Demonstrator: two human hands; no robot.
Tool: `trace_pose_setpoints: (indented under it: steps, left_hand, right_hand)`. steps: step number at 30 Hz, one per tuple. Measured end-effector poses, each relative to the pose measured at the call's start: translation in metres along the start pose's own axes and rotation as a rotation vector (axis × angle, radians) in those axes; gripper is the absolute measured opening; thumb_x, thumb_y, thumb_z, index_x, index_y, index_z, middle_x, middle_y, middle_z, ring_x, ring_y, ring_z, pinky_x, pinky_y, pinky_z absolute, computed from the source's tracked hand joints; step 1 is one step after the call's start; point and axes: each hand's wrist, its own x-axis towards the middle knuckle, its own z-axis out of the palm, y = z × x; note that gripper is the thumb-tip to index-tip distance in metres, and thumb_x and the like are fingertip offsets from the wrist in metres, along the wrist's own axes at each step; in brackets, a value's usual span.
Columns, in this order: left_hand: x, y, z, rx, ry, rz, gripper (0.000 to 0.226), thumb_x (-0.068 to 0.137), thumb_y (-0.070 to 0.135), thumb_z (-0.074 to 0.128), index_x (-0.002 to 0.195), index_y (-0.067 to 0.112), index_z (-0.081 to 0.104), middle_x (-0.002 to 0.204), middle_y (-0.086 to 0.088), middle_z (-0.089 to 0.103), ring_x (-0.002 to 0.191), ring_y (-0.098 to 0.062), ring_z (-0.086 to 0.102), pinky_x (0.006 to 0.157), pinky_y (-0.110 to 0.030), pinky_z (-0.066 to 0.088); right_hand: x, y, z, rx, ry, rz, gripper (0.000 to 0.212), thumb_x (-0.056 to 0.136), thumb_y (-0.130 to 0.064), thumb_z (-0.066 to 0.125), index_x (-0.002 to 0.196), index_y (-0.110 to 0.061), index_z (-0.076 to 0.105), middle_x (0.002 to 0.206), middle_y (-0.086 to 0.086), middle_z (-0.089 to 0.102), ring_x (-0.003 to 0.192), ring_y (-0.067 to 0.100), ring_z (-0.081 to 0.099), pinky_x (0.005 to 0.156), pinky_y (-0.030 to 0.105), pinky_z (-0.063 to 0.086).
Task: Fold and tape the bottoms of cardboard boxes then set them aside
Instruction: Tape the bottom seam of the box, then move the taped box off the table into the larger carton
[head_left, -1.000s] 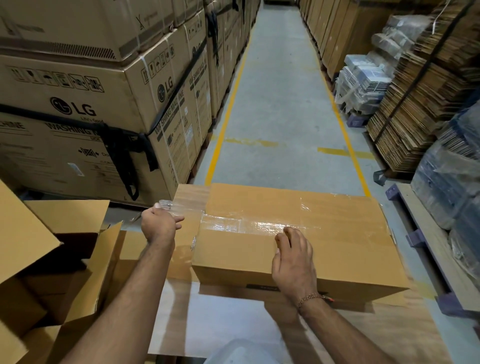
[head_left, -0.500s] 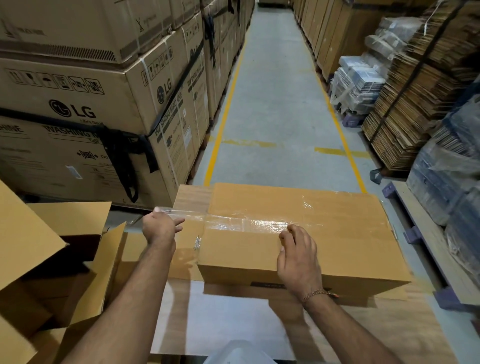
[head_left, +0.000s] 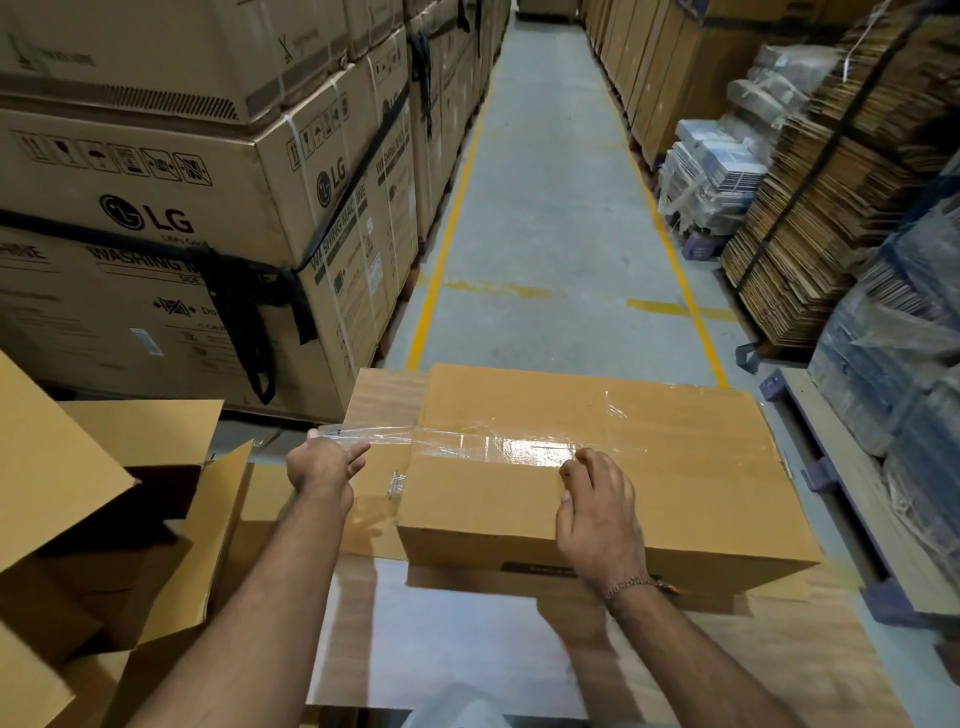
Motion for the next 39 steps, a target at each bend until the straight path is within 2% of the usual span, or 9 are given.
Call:
trace_pose_setpoints:
  steps: [6,10,14,19,23,25,28,34,39]
  left_hand:
    - [0.007,-0.008,-0.007,-0.010,-0.093,-0.102,0.040,0.113,0.012,0.033,0.151,0.002,0.041,0.141,-0.026,0.058,0.090,-0.031,0.075,0.084,-0.037,0.061]
    - [0.015,-0.002,-0.015,0.099,-0.044,-0.111,0.050,0.112,0.024,0.026,0.157,0.007,0.039,0.154,-0.017,0.052,0.133,-0.035,0.060,0.083,-0.037,0.054]
    - [-0.023,-0.004,0.009,0.490,0.271,0.398,0.043,0.109,0.036,0.037,0.139,0.011,0.056,0.143,-0.017,0.056,0.129,-0.038,0.054,0.105,-0.050,0.044]
    - [-0.072,-0.022,0.036,0.803,-0.045,0.996,0.027,0.106,0.036,0.048,0.122,0.022,0.064,0.128,-0.006,0.062,0.126,-0.030,0.049,0.106,-0.049,0.037]
    - [-0.083,-0.028,0.048,1.272,-0.443,1.066,0.038,0.102,0.051,0.055,0.132,0.031,0.065,0.136,0.003,0.065,0.145,-0.026,0.037,0.114,-0.049,0.023]
    - [-0.088,-0.030,0.048,1.504,-0.589,1.053,0.069,0.089,0.075,0.057,0.143,0.033,0.057,0.148,0.006,0.058,0.153,-0.025,0.024,0.116,-0.051,0.016]
    - [-0.097,-0.025,0.043,1.765,-0.691,1.069,0.120,0.048,0.098,0.068,0.148,0.036,0.044,0.150,0.007,0.047,0.145,-0.022,0.030,0.117,-0.052,0.013]
    - [-0.134,-0.013,0.042,1.829,-0.443,1.309,0.079,0.047,0.085,0.083,0.098,0.033,0.050,0.102,0.012,0.064,0.107,-0.017,0.056,0.106,-0.048,0.025]
    - [-0.154,-0.018,0.026,1.851,-0.296,1.421,0.072,0.053,0.084,0.081,0.091,0.033,0.047,0.094,0.012,0.067,0.095,-0.018,0.064,0.084,-0.040,0.036]
  right_hand:
    - [0.004,0.000,0.000,0.025,-0.006,0.023,0.039,0.088,-0.019,0.055,0.127,-0.015,0.056,0.140,0.006,0.044,0.136,0.029,0.042,0.116,0.047,0.036]
    - [0.017,0.004,-0.011,0.115,-0.084,0.098,0.058,0.095,-0.039,0.054,0.147,-0.016,0.043,0.161,0.006,0.031,0.152,0.030,0.020,0.123,0.053,0.026]
    - [0.043,0.015,-0.035,0.014,-0.296,0.071,0.100,0.082,-0.081,0.051,0.159,-0.024,0.025,0.162,0.000,0.028,0.154,0.027,0.016,0.122,0.054,0.020]
    - [0.060,0.022,-0.059,-0.179,-0.434,-0.146,0.138,0.050,-0.094,0.069,0.159,-0.025,0.021,0.142,0.006,0.044,0.135,0.024,0.039,0.118,0.047,0.025]
    - [0.062,0.018,-0.061,-0.229,-0.409,-0.206,0.127,0.040,-0.092,0.075,0.142,-0.024,0.043,0.125,0.005,0.045,0.116,0.024,0.042,0.105,0.041,0.038]
    - [0.061,0.017,-0.063,-0.206,-0.392,-0.202,0.124,0.034,-0.091,0.078,0.134,-0.024,0.045,0.121,0.003,0.044,0.111,0.023,0.044,0.100,0.040,0.042]
    - [0.061,0.017,-0.070,-0.188,-0.338,-0.209,0.124,0.033,-0.089,0.080,0.131,-0.024,0.044,0.118,0.000,0.048,0.108,0.022,0.052,0.098,0.042,0.043]
    - [0.054,0.012,-0.089,-0.221,-0.228,-0.250,0.096,0.055,-0.079,0.082,0.128,-0.026,0.048,0.118,-0.005,0.064,0.109,0.020,0.059,0.094,0.041,0.045]
    - [0.027,0.018,-0.104,-0.159,0.002,-0.268,0.062,0.062,-0.053,0.094,0.109,-0.025,0.065,0.093,-0.008,0.069,0.089,0.020,0.056,0.078,0.038,0.047]
